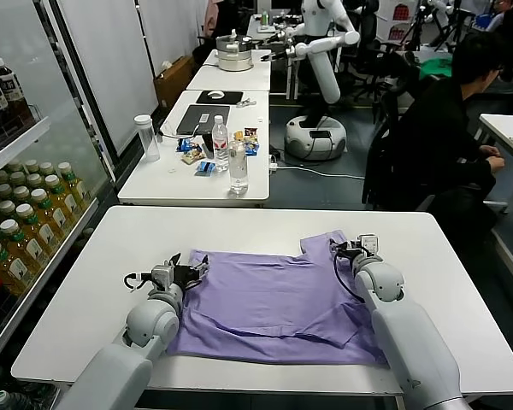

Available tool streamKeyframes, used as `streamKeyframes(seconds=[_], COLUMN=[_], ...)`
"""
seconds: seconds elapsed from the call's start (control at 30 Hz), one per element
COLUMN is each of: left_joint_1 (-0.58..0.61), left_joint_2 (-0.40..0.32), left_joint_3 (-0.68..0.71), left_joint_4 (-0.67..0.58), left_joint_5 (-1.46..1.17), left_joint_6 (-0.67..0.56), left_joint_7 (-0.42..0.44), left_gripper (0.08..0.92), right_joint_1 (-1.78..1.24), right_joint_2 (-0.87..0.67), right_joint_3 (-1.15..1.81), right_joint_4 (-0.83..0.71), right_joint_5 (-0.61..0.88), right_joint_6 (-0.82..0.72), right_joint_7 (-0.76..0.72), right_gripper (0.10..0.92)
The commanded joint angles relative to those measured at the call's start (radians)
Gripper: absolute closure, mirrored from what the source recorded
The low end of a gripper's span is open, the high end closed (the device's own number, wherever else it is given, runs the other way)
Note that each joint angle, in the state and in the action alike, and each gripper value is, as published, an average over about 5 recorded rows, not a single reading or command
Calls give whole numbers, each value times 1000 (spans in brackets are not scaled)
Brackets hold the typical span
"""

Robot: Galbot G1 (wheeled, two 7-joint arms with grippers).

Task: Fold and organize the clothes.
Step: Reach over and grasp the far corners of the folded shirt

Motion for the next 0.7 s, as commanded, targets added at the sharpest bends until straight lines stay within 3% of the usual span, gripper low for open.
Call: streamKeyframes(seconds=[0.03, 0.43, 0.7], left_joint_1=[-11, -5, 41], left_joint_2=[4, -1, 16], left_joint_3=[14, 2, -34], left_joint_4=[25, 23, -85], left_joint_5=[-32, -65, -82], left_joint_6=[4, -13, -81], left_joint_7=[15, 23, 22], left_gripper=[337, 683, 886], right_joint_1=[16, -6, -30], right_joint_2=[6, -12, -42], right_joint_3=[-12, -17, -7], right_joint_4=[-52, 14, 147], right_joint_5=[-4, 32, 99], right_joint_6=[-6, -4, -3], right_joint_7=[-9, -33, -34], right_gripper=[318, 664, 886])
